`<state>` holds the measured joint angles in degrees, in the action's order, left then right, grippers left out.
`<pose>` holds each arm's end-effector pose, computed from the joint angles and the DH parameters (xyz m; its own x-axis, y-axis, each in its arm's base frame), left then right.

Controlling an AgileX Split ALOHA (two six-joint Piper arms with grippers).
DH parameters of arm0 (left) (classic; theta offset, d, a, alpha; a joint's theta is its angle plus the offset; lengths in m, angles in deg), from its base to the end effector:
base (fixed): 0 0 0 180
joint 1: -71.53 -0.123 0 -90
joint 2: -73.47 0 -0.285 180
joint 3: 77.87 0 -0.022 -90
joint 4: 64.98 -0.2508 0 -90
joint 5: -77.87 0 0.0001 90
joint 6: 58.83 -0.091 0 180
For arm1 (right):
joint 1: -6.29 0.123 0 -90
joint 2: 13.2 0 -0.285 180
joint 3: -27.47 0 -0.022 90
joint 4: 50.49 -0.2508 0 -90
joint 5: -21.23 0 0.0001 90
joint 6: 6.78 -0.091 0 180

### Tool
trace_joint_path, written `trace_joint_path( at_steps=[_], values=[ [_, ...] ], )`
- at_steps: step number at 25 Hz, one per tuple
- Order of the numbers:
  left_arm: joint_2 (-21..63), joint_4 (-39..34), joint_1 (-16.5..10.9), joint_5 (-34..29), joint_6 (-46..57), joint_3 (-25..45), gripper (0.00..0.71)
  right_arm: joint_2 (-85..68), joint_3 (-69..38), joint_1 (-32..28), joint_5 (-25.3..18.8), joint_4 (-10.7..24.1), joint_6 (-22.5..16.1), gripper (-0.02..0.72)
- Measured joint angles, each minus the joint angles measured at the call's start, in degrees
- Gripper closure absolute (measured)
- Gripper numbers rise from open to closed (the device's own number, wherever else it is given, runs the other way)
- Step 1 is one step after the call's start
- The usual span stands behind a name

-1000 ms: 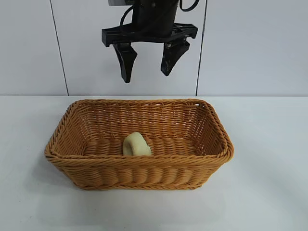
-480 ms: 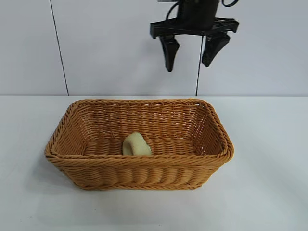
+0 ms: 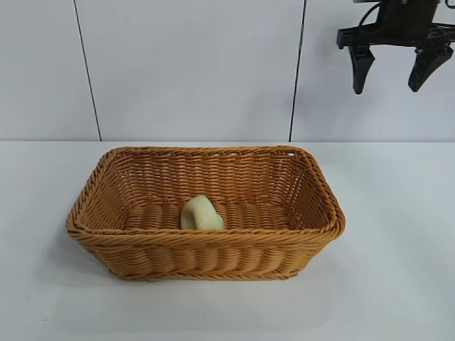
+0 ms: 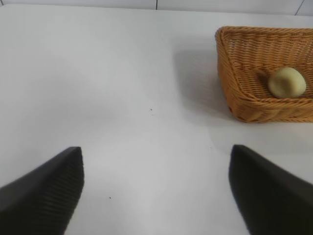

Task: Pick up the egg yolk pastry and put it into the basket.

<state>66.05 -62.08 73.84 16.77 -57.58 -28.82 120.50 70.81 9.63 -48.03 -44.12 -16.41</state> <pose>-0.0053 -0.0038 0.2746 -0.4652 -0.0275 -0.8848 0.0580 0.9964 -0.0615 0.4792 0.0185 0.2647 -0.9302 0.0734 -0.3597 0.0984 0.9938 -0.0515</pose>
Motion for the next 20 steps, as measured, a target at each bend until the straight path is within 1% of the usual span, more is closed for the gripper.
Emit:
trace_joint_path(
  at_steps=[2, 5, 9, 12, 16, 20],
  values=[
    [0.00, 0.00, 0.00, 0.00, 0.00, 0.00, 0.079, 0.00, 0.00, -0.66, 0.00, -0.10, 0.05, 0.135],
    [0.00, 0.00, 0.00, 0.00, 0.00, 0.00, 0.079, -0.28, -1.05, -0.81, 0.07, -0.59, 1.34, 0.135],
    [0.00, 0.00, 0.00, 0.00, 0.00, 0.00, 0.079, -2.93, -7.18, -0.81, 0.16, -1.16, 2.81, 0.135],
    [0.00, 0.00, 0.00, 0.00, 0.00, 0.00, 0.079, -6.85, -14.79, -0.81, 0.16, -2.56, 3.33, 0.135],
    [0.00, 0.00, 0.00, 0.00, 0.00, 0.00, 0.079, -13.71, -26.77, -0.81, 0.16, -4.47, 5.29, 0.135],
    [0.00, 0.00, 0.00, 0.00, 0.00, 0.00, 0.079, -22.11, -39.98, -0.81, 0.16, -6.37, 5.84, 0.135]
  ],
)
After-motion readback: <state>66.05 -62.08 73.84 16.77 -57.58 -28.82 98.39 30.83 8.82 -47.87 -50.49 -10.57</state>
